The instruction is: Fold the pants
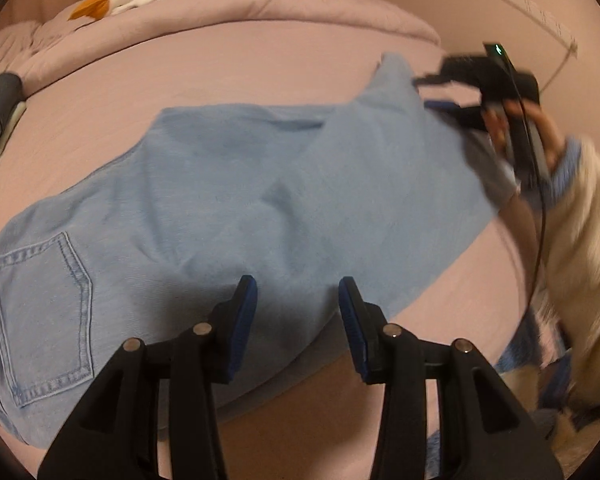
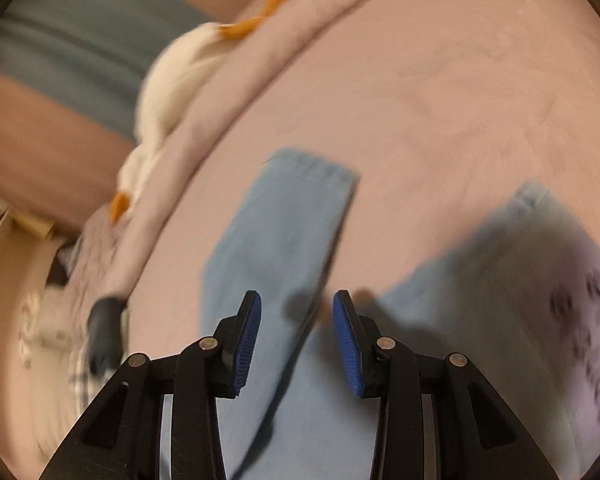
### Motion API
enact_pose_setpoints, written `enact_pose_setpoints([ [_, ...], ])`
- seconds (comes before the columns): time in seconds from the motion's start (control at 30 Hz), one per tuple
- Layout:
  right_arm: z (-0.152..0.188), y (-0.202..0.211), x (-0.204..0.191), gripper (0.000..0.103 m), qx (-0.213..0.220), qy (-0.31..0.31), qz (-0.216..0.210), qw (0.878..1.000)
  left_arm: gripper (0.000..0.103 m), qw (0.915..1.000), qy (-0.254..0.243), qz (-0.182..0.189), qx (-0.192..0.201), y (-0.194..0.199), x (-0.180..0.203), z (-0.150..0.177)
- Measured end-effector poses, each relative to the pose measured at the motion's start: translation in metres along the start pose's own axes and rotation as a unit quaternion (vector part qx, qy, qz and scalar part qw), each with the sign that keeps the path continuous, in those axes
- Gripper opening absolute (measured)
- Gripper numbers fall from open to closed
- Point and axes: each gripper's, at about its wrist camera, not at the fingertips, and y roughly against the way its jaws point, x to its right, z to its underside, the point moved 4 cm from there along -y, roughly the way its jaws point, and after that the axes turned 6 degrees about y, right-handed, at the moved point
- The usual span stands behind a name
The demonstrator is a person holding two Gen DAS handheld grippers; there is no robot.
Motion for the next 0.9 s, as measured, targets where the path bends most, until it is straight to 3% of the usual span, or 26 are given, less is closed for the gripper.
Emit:
enact_pose_setpoints([
  [0.07,-0.006,-0.019,0.009,0.037,-0.017,-0.040,0.001,0.999,0.042,0.9998,-0.012,-0.013,-0.014,-0.009,0.001,0.003],
  [0.2,-0.012,-0.025,0.005,0.037,-0.009,-0.081,-0.068,0.994,0.040,0.9998,-0.014,-0.010,-0.013,-0.015,0.003,0.003],
  [0.23,-0.012,-0.027,0.004,0.028,-0.005,-0.084,-0.075,0.994,0.040,0.9998,-0.014,-0.009,-0.012,-0.016,0.004,0.003],
  [0.27,-0.013,-0.028,0.004,0.005,-0.004,-0.084,-0.077,0.993,0.039,0.9998,-0.012,-0.011,-0.010,-0.017,0.004,0.002],
  [0.33,-0.011,-0.017,0.010,0.005,0.009,-0.085,-0.075,0.994,0.031,0.9998,-0.013,-0.010,-0.010,-0.014,0.000,0.006],
  [0.53,-0.005,0.070,-0.009,0.005,0.095,-0.012,-0.122,0.988,0.028,0.9998,-0.014,0.001,-0.010,-0.014,-0.001,0.003],
  [0.63,0.010,0.112,-0.007,0.005,0.118,0.010,-0.111,0.987,0.027,0.9998,-0.016,0.011,-0.010,-0.012,0.000,0.005],
  [0.73,0.033,0.143,0.020,0.005,0.138,-0.013,-0.075,0.988,0.028,0.9988,-0.005,0.045,-0.017,-0.012,-0.002,0.003],
  [0.87,0.052,0.103,0.082,0.005,0.048,-0.075,0.041,0.995,0.028,0.9949,0.020,0.095,-0.030,-0.005,-0.012,-0.002],
  [0.9,0.056,0.097,0.091,0.005,0.042,-0.090,0.036,0.994,0.029,0.9951,0.022,0.093,-0.027,-0.002,-0.012,-0.002],
])
